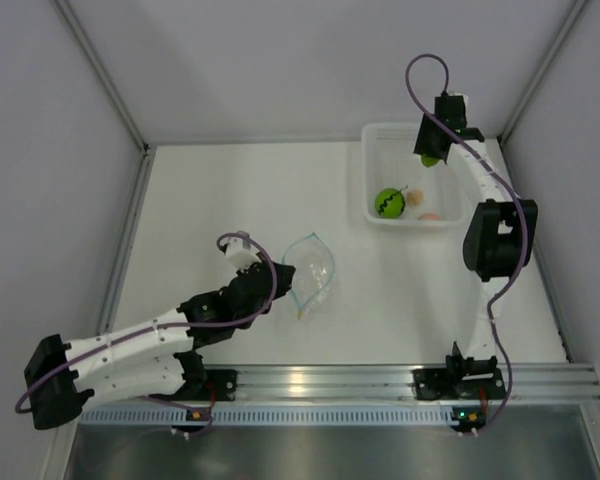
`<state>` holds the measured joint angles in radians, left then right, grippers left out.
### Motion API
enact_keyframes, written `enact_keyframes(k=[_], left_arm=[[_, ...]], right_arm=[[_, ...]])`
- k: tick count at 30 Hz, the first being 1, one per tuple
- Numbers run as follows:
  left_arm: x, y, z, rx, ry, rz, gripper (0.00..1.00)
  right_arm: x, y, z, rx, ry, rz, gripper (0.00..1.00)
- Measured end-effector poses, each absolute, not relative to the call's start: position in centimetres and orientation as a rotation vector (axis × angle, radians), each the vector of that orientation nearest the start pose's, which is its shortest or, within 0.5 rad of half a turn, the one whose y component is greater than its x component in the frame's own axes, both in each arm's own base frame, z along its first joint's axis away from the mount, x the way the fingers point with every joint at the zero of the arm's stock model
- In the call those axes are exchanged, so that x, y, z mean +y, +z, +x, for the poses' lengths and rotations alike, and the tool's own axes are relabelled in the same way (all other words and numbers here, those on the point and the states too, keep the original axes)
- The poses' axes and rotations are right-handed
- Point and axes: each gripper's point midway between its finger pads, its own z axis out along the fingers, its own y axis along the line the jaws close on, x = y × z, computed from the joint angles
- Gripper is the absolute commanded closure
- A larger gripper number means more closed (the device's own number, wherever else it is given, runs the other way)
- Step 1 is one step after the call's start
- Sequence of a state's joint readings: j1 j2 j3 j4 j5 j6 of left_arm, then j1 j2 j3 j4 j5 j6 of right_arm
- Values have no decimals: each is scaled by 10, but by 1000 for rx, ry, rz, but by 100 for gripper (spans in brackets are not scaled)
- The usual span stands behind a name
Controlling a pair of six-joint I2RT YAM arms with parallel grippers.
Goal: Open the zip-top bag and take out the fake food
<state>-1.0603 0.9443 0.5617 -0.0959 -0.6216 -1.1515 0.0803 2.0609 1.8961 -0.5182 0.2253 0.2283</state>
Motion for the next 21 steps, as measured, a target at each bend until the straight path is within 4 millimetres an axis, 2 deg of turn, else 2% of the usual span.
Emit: enact_keyframes(k=[3,4,6,11,15,18,21], left_arm=[[-231,184,222,1955,-788,-475,100],[-227,189,223,1943,-786,-473,100],[-217,199,224,1922,-777,-468,100],[-194,212,227,1899,-719,-462,100],[-170,219,241,1902,-618,-483,100],[-155,228,258,1919,-520,-494,100],[-144,239,277,1935,-417,-498,100]], right_arm=[[9,156,575,2248,-103,281,46],[10,149,577,2260,-106,275,27],[10,137,577,2286,-107,271,17],[13,131,575,2307,-94,263,11],[14,136,573,2304,-85,265,10],[17,152,564,2287,-53,277,10],[21,180,537,2263,0,290,9]])
